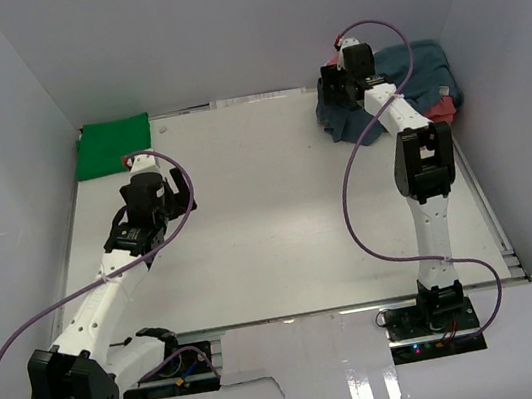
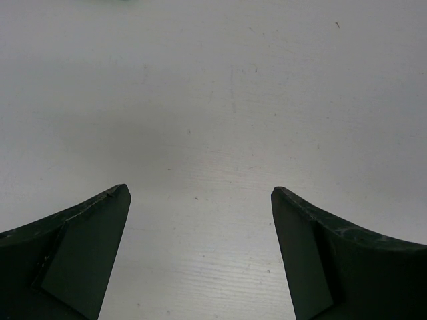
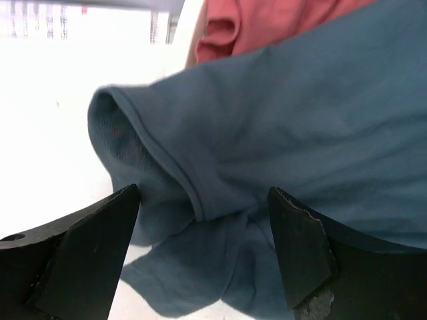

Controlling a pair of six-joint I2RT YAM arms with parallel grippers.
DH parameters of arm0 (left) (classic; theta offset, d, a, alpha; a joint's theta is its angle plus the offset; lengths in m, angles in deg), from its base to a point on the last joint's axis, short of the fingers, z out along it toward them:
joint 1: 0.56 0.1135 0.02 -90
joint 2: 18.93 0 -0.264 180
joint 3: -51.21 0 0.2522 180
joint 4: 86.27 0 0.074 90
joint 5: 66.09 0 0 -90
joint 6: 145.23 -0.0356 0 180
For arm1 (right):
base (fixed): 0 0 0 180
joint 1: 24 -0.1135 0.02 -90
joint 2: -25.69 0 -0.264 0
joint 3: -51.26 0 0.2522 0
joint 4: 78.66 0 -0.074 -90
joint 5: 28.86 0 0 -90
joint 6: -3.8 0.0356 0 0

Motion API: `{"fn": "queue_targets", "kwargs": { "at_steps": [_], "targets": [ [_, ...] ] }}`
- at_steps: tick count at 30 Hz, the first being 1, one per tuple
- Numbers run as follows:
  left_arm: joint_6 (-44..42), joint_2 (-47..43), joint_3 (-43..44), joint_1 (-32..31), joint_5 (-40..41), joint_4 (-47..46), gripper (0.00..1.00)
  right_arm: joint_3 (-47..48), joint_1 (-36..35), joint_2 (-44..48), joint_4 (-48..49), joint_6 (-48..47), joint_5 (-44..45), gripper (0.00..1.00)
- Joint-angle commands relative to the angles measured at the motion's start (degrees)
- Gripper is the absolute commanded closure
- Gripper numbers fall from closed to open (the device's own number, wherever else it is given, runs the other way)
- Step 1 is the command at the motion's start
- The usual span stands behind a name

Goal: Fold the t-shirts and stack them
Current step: Grab crumpled tshirt from bin with the right arm

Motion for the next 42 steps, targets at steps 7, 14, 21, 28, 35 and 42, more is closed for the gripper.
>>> {"fn": "queue_targets", "kwargs": {
  "at_steps": [7,14,21,28,35,42],
  "targets": [
    [-0.47,0.21,0.55,-0.08,0.42,-0.58,0.02,0.82,0.16,0.89,6.97,-0.28,2.07,0.13],
    [-0.47,0.12,0.38,-0.08,0.33,-0.58,0.02,3.44,0.16,-1.47,6.89,-0.10,2.51,0.30],
    [-0.47,-0.06,0.38,-0.08,0.41,-0.67,0.02,3.71,0.16,-2.36,7.15,0.25,1.37,0.43],
    [-0.64,0.03,0.29,-0.17,0.50,-0.50,0.02,4.42,0.16,-3.68,6.88,0.34,1.11,0.74],
    [-0.55,-0.15,0.20,-0.35,0.59,-0.50,0.02,5.38,0.16,-0.52,6.62,-0.45,1.02,0.92],
    [-0.64,-0.23,0.38,-0.35,0.59,-0.50,0.02,5.47,0.16,9.48,6.62,-1.51,-1.79,0.92]
  ]
}}
